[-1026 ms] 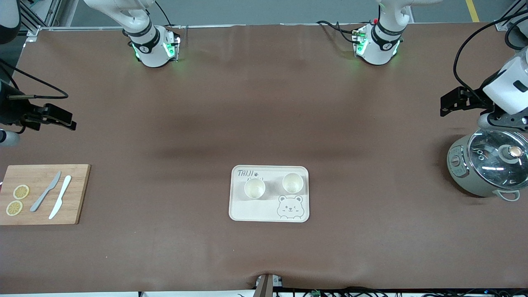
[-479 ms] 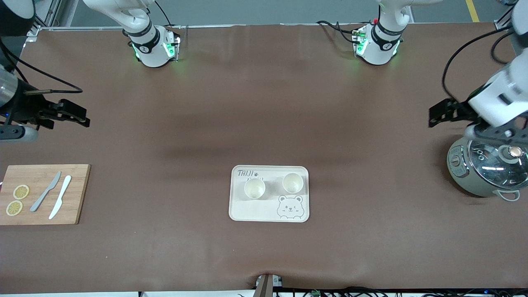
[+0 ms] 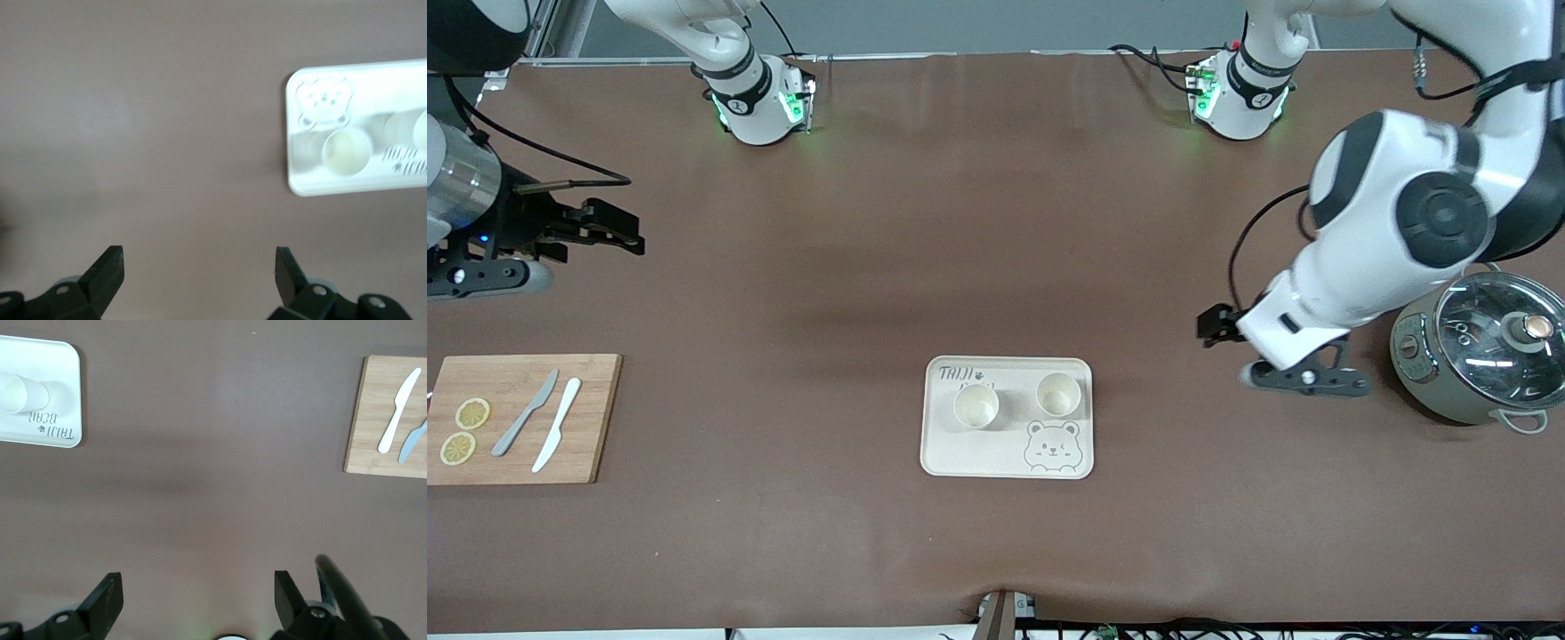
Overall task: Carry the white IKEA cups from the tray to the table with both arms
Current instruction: 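Reach the left gripper down to the cup nearest it on the tray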
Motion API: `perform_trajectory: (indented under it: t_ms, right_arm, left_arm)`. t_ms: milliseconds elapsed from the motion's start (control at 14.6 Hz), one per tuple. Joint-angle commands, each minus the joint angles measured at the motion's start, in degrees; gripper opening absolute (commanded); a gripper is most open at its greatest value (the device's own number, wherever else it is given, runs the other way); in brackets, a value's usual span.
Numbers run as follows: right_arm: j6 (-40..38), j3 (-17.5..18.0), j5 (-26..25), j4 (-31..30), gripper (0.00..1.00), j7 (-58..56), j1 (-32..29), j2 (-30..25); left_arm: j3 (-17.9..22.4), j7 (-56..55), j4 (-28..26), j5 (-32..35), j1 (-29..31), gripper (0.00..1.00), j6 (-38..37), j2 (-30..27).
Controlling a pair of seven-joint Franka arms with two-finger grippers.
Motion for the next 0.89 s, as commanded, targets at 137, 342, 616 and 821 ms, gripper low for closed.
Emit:
perform_trajectory:
  t_ms: [137,342,616,821]
  right_arm:
    - [2.88,-0.09,-0.72,0.77,1.0,-0.02,0.14,0.94]
    - [8.71,-0.18,-0.46,0.85,1.0,0.07,-1.79,2.88]
    - [9.93,-0.01,-0.11,1.03,1.0,4.26,0.31,4.81]
    - [14.15,0.08,0.07,0.94,1.0,10.43,4.09,7.44]
  left_arm:
    - [0.6,-4.33,1.42,2.14,-5.58,1.0,5.88,5.97]
    - [0.6,-7.22,1.24,2.23,-8.39,1.0,10.71,9.66]
    - [0.52,-9.43,1.06,2.67,-10.25,1.0,17.22,13.88]
    - [0.6,-11.27,0.89,4.24,-11.56,1.0,22.05,16.44]
